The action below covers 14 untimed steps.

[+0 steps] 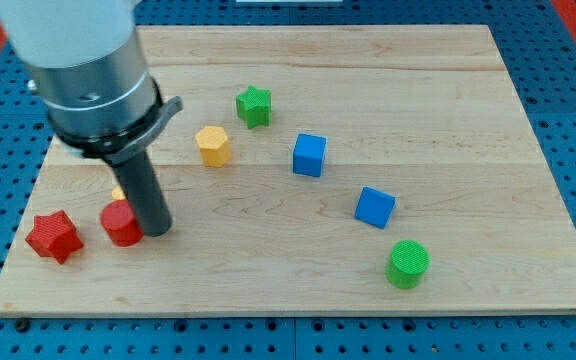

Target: Move the yellow blocks to the center of the board

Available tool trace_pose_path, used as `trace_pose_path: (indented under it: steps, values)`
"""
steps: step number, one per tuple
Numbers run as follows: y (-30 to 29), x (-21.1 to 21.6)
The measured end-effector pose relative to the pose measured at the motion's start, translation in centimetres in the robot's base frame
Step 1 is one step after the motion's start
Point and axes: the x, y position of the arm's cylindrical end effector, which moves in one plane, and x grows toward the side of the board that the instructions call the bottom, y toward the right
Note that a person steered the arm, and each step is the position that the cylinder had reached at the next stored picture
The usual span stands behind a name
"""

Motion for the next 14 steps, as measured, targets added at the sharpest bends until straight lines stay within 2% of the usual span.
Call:
trace_pose_path:
  steps: [2, 3, 4, 8, 9, 10, 11, 12, 13, 14]
  values:
    - [-3.1, -1.1]
    - [-3.2, -4.0]
    - [-2.0, -6.3]
    - [1.3, -6.3]
    - [2.3, -8.0]
    - [2.0, -8.0]
    - [-2.5, -8.0]
    - [-2.8, -10.3]
    - [0.8, -11.9]
    - [6.7, -10.7]
